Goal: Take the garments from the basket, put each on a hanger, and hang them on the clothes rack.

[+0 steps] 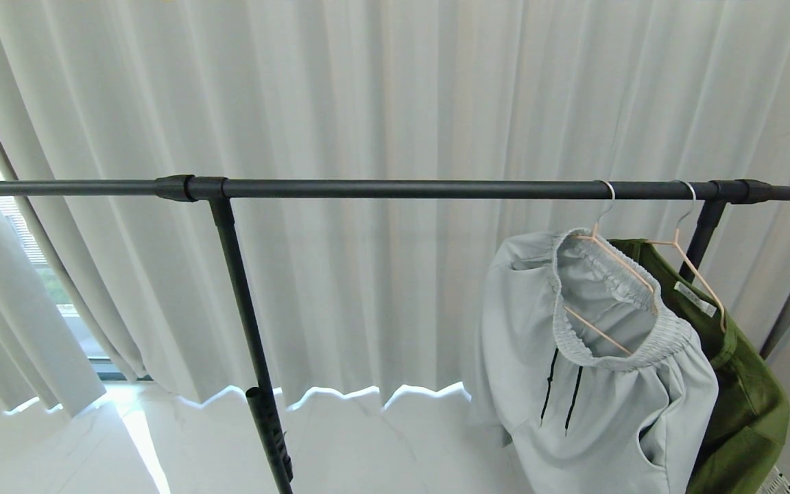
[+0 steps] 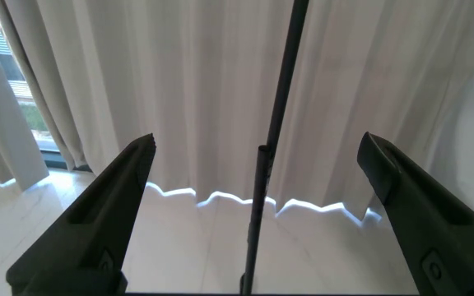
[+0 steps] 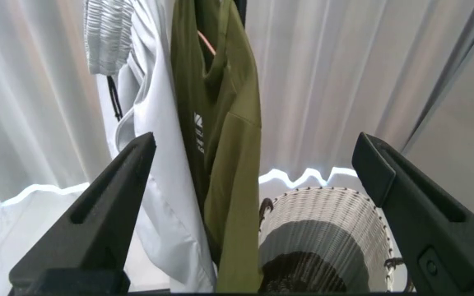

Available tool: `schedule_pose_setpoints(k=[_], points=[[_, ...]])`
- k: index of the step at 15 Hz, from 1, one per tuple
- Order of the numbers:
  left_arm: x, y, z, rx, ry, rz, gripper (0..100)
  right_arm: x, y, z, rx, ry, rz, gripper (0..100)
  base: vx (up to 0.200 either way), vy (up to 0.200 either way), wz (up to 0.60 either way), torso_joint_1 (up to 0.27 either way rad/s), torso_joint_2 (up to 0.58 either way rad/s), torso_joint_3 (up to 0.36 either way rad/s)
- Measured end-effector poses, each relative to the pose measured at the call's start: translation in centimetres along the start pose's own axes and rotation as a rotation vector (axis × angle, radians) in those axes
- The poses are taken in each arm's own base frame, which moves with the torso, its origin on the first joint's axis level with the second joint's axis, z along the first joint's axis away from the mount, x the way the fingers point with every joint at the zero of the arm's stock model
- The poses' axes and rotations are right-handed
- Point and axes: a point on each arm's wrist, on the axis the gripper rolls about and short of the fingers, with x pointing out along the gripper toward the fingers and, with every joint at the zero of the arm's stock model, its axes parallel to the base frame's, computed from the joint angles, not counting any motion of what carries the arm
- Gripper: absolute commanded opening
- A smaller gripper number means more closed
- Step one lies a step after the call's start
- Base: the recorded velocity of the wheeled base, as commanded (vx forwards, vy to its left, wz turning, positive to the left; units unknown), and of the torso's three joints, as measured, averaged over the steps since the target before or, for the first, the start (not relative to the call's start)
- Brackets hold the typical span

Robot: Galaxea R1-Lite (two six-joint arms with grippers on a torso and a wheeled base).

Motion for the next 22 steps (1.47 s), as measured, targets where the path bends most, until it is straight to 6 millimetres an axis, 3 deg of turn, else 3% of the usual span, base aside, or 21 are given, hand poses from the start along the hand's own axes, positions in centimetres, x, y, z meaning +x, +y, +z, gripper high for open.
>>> schedule_pose_setpoints(k=[22], points=[[0.0,0.0,0.0,0.0,0.0,0.0,100,0.0,0.0,0.0,0.0,0.0,0.0,100,0.0,0.0,0.0,0.0,0.0,0.0]])
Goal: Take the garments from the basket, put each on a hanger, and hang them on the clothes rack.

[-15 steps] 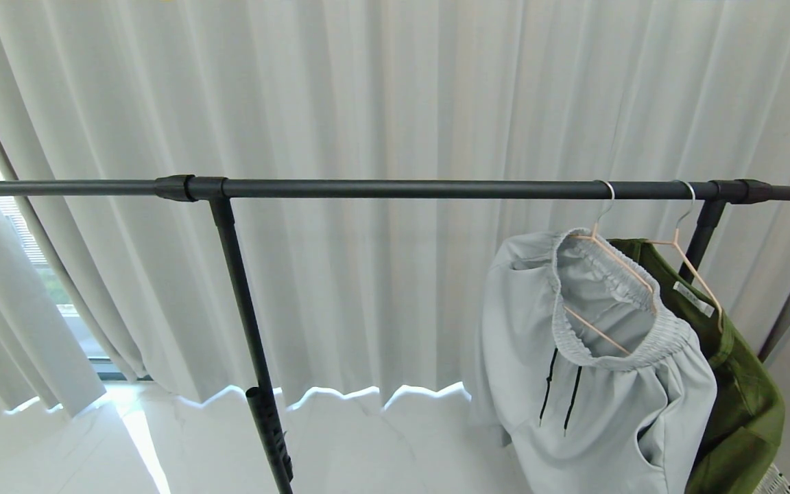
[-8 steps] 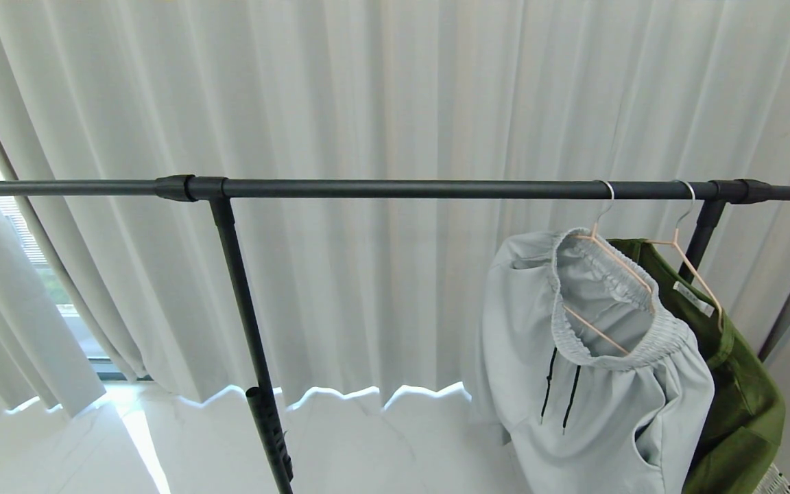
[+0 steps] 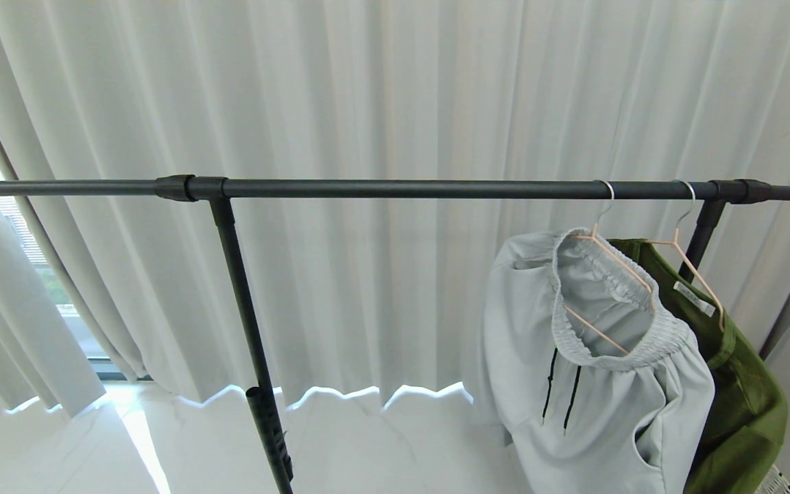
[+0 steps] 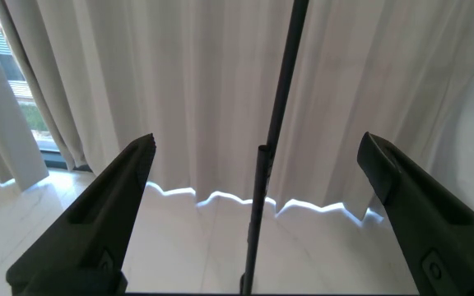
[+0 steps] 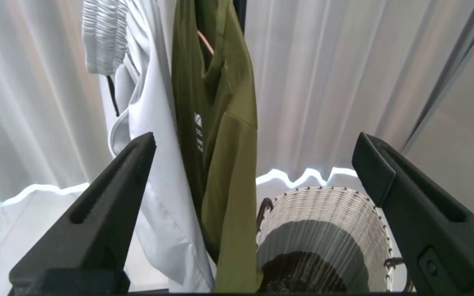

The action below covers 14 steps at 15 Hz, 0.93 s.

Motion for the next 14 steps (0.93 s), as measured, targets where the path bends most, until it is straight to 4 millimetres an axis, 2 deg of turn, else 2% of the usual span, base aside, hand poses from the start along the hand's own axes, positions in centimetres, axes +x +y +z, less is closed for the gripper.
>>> schedule_pose_setpoints(k=[14], points=[[0.0,0.0,0.0,0.0,0.0,0.0,100,0.0,0.0,0.0,0.0,0.0,0.0,100,0.0,0.0,0.0,0.0,0.0,0.0]])
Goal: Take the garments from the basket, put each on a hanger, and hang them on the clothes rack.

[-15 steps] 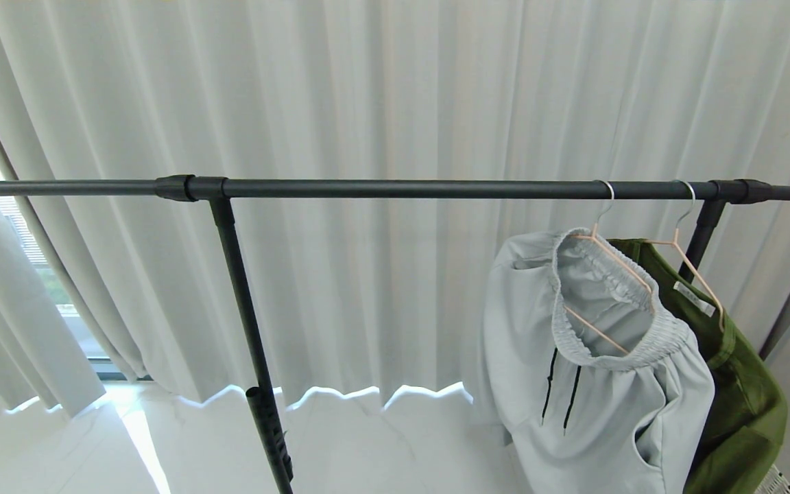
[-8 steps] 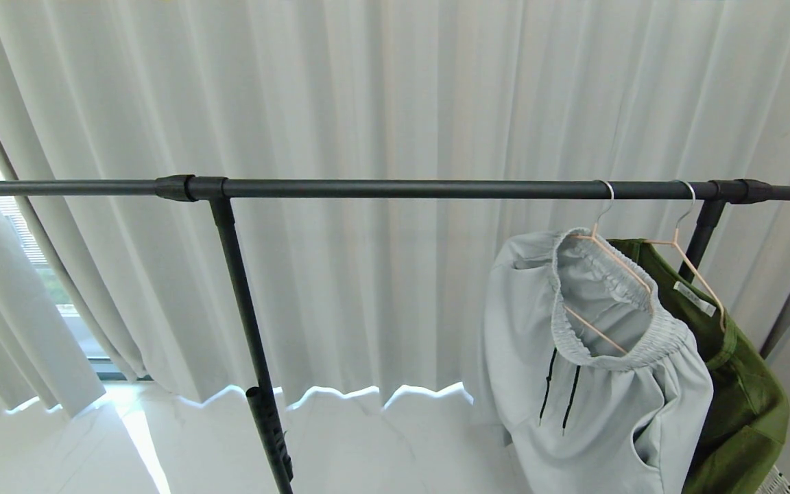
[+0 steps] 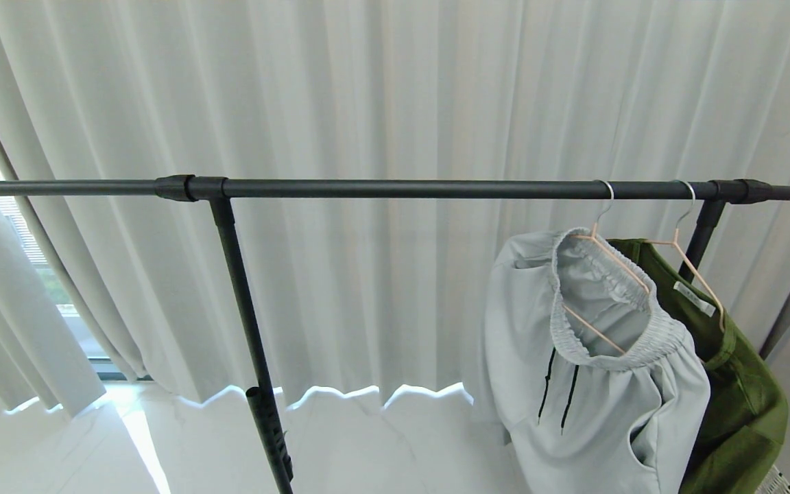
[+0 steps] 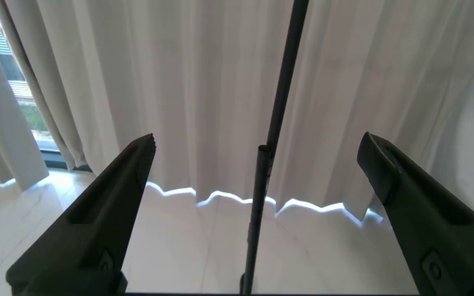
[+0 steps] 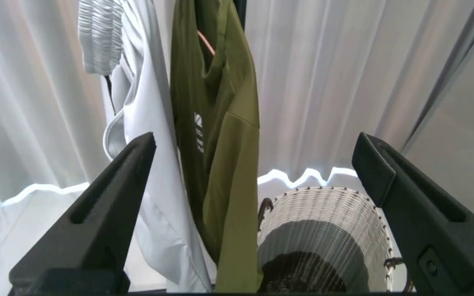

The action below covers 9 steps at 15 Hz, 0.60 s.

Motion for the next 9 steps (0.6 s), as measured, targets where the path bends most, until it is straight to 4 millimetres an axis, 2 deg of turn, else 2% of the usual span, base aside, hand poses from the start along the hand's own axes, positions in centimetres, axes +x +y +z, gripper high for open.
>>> schedule_pose_setpoints(k=[9], points=[[0.0,0.0,0.0,0.0,0.0,0.0,100,0.0,0.0,0.0,0.0,0.0,0.0,100,0.0,0.0,0.0,0.0,0.0,0.0]])
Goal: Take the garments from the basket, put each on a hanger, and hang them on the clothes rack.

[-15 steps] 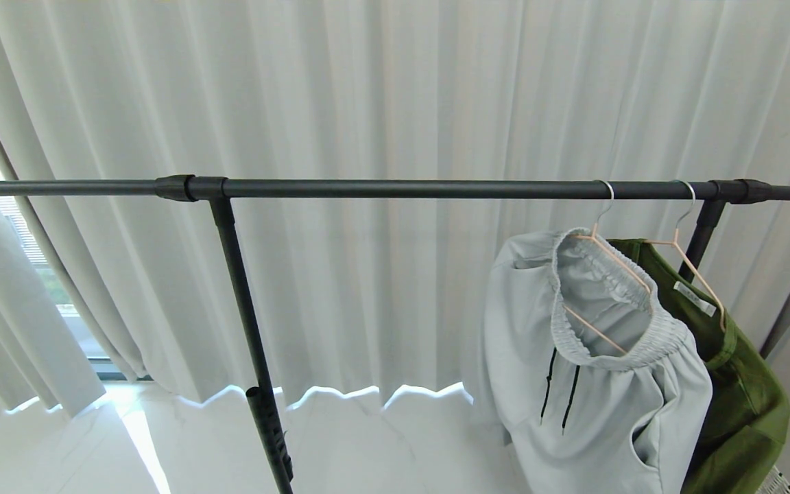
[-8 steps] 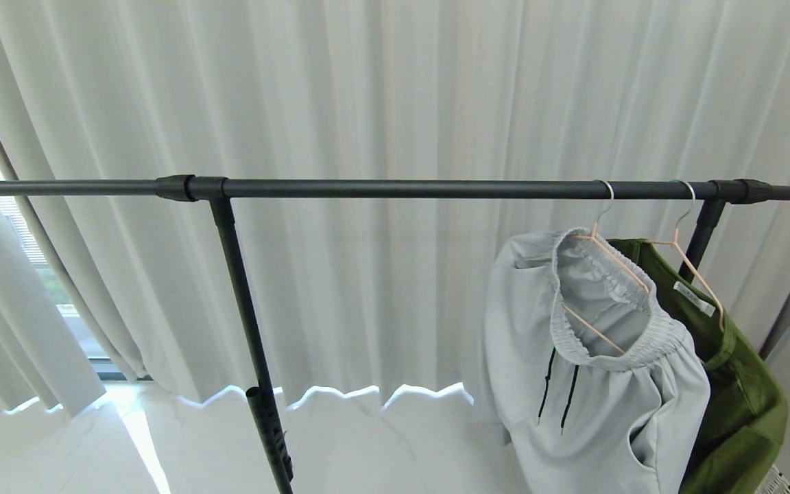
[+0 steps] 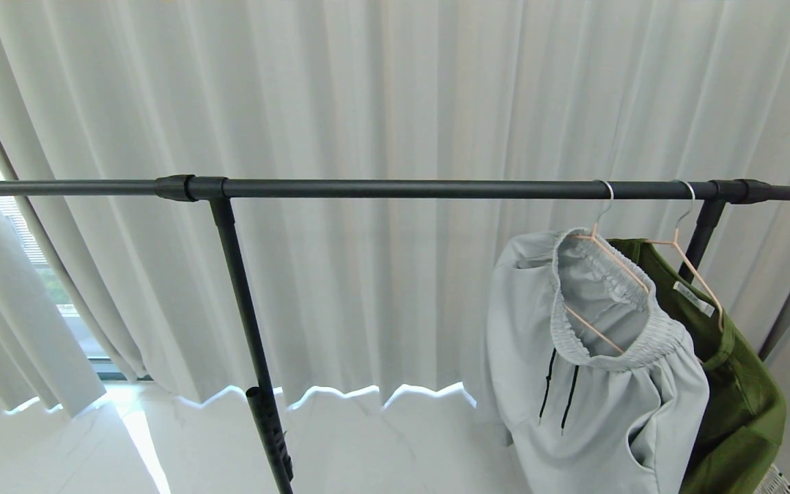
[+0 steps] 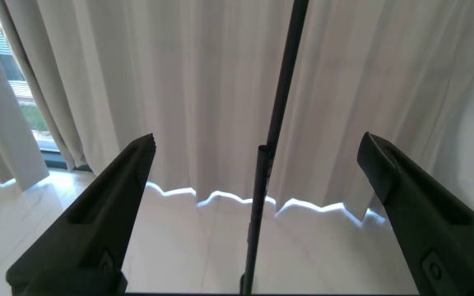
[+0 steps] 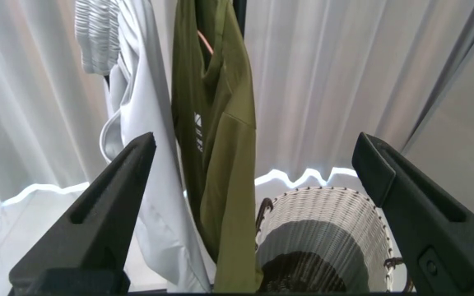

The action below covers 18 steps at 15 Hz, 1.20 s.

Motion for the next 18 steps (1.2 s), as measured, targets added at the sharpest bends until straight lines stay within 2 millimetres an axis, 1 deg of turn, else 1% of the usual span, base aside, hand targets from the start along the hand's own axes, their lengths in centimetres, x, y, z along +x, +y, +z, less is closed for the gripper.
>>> schedule_pose_setpoints(k=[18], points=[[0.0,0.0,0.0,0.0,0.0,0.0,100,0.0,0.0,-0.02,-0.002,0.002,0.0,100,0.0,0.0,0.0,0.0,0.0,0.0]])
